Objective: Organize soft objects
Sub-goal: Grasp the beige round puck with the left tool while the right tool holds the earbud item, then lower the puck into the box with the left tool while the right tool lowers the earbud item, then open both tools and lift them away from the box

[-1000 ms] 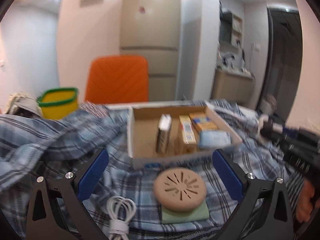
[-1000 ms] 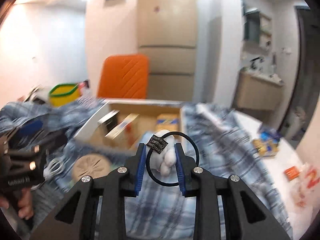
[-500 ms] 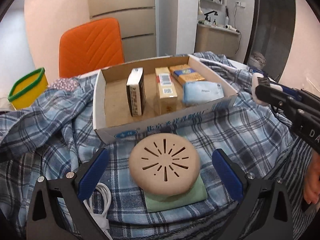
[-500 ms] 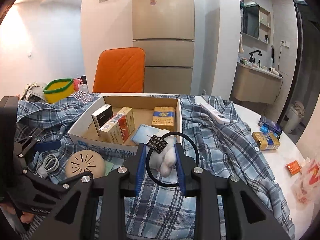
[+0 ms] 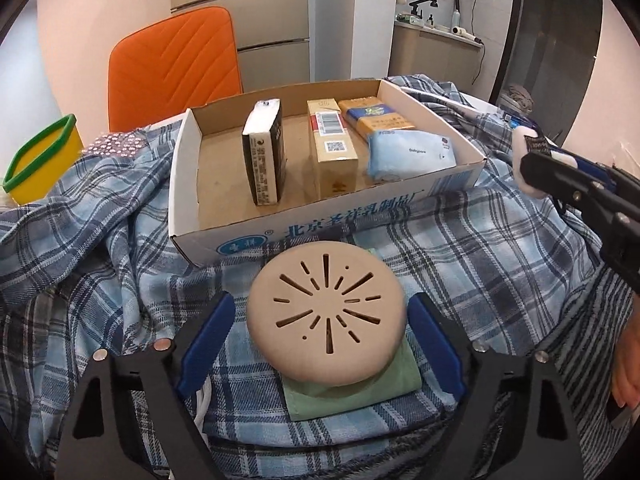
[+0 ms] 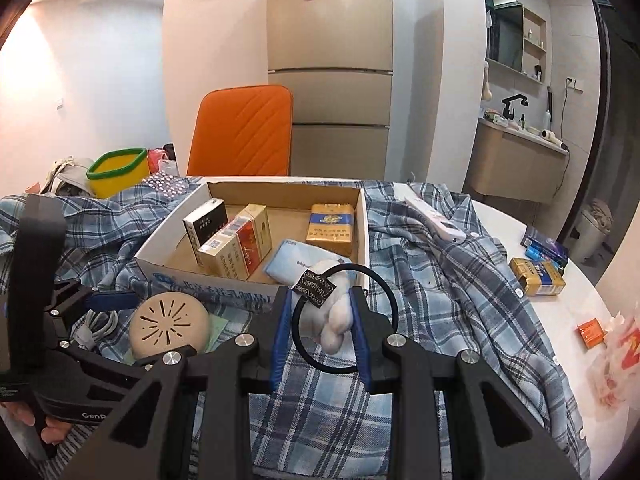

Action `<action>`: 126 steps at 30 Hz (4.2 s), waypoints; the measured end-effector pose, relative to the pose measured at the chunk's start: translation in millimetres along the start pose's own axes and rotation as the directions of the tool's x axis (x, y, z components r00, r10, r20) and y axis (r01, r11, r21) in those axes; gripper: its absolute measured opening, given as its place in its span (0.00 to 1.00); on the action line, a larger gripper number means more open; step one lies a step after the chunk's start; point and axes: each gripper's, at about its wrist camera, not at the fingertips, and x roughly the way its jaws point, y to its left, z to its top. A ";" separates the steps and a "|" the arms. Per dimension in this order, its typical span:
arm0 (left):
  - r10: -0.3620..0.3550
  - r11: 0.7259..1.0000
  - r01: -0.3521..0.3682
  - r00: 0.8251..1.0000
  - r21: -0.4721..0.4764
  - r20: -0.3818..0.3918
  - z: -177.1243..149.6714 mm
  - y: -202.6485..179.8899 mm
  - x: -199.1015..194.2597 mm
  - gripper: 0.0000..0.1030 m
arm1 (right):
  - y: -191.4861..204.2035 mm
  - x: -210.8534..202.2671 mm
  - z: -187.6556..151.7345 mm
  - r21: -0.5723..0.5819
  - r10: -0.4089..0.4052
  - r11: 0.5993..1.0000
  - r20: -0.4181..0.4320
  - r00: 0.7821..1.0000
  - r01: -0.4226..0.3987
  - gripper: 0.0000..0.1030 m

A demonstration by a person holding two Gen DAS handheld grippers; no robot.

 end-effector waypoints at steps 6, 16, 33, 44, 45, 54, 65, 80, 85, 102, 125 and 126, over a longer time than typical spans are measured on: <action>0.008 1.000 -0.008 0.999 0.011 -0.036 -0.4 -1.7 6.2 0.81 | -0.2 2.3 -0.4 -0.005 0.011 1.000 -0.014 1.000 -0.011 0.29; -0.003 1.000 0.000 0.983 0.017 0.184 -8.6 -2.9 -34.0 0.74 | -0.4 -0.2 -0.2 -0.003 0.011 1.000 0.008 1.000 -0.011 0.29; 0.073 0.997 -0.063 0.787 -0.037 0.613 -26.1 3.0 -123.0 0.74 | 11.1 -50.2 1.5 -0.035 0.059 0.998 0.266 0.962 -0.052 0.29; 0.199 0.980 -0.143 0.786 -0.141 0.585 38.5 7.4 -133.3 0.75 | 18.7 -76.1 57.2 -0.029 0.009 1.000 0.357 0.934 0.002 0.29; 0.209 0.977 -0.141 0.790 -0.161 0.576 48.7 12.9 -131.5 0.75 | 18.3 -76.0 66.2 -0.025 -0.007 1.000 0.373 0.928 0.017 0.29; 0.152 0.973 -0.073 0.917 -0.218 0.368 124.5 58.3 -62.4 0.75 | 10.5 -11.4 133.9 0.076 -0.033 0.997 0.374 0.927 0.005 0.29; 0.065 0.922 -0.028 0.994 -0.385 0.084 107.1 95.7 26.6 0.75 | 0.2 85.6 106.8 0.060 -0.066 0.997 0.184 0.981 0.056 0.29; -0.021 0.968 0.039 0.997 -0.248 0.076 110.5 65.0 30.1 0.80 | 10.7 108.5 90.2 -0.001 0.012 1.000 0.079 0.997 -0.012 0.29; -0.004 0.975 0.036 0.990 -0.220 0.144 111.4 60.2 17.8 0.94 | 5.6 111.3 90.9 0.039 0.043 0.998 0.067 0.997 -0.046 0.29; 0.059 0.979 -0.007 0.965 -0.202 0.254 108.0 60.1 -4.8 0.94 | -1.3 117.6 89.2 0.067 0.086 0.994 0.030 0.996 -0.087 0.56; 0.160 0.978 -0.060 0.836 -0.202 0.526 62.2 36.6 -132.2 1.00 | 0.7 28.1 111.8 0.019 -0.049 0.999 0.262 0.964 0.046 0.86; 0.159 0.978 -0.058 0.826 -0.199 0.541 56.7 35.3 -138.9 1.00 | 0.0 19.8 113.4 0.019 -0.058 0.998 0.274 0.960 0.055 0.86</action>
